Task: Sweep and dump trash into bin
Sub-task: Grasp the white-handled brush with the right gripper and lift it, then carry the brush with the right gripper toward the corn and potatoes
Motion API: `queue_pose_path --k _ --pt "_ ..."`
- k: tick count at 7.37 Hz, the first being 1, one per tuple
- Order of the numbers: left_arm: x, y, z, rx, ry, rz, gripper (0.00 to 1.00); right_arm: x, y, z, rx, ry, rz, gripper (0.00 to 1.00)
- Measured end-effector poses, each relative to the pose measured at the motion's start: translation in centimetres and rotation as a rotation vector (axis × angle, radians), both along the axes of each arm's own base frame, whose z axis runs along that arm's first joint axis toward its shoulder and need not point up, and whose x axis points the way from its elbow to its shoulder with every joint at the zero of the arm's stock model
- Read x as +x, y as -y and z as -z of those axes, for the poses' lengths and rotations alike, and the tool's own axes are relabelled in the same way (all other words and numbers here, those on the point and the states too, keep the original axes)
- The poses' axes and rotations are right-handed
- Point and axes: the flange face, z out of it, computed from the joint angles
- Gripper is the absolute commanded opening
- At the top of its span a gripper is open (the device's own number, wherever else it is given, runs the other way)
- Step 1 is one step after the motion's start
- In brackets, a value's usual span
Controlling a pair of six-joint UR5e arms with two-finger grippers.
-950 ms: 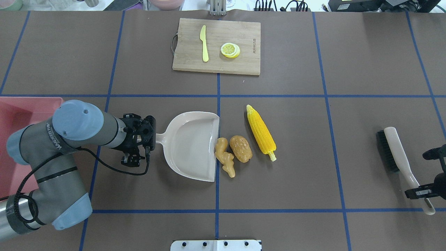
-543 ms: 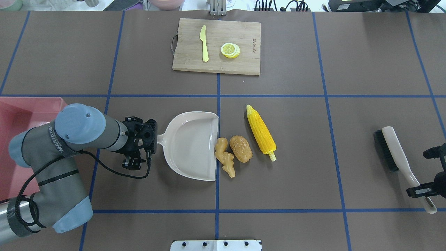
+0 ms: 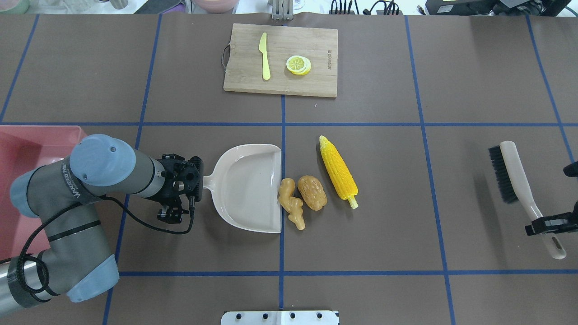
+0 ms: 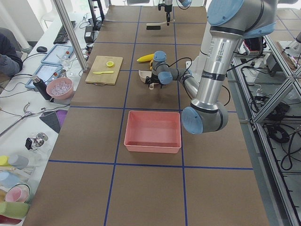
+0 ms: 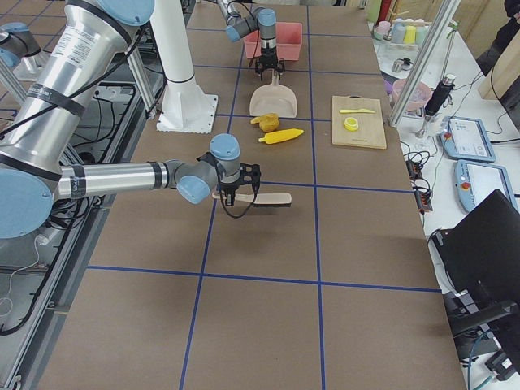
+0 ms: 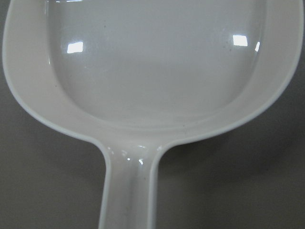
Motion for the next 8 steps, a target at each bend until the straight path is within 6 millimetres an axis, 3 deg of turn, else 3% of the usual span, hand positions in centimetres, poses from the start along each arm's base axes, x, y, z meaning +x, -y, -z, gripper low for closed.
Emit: queue_pose_path --k 2,6,8 --pt "-0.2 0.0 0.1 -0.002 -0.001 0.000 0.97 -2.6 3.0 5.7 0.014 -0.001 -0.009 0.00" --pt "-0.7 0.5 0.1 0.002 -0.001 0.007 0.97 -10.0 9.9 13.8 0.082 -0.099 0.031 0.00" --pt "-0.9 0.7 0.3 -0.001 0.004 0.011 0.97 -14.8 10.7 16.2 0.112 -0.149 0.076 0.00"
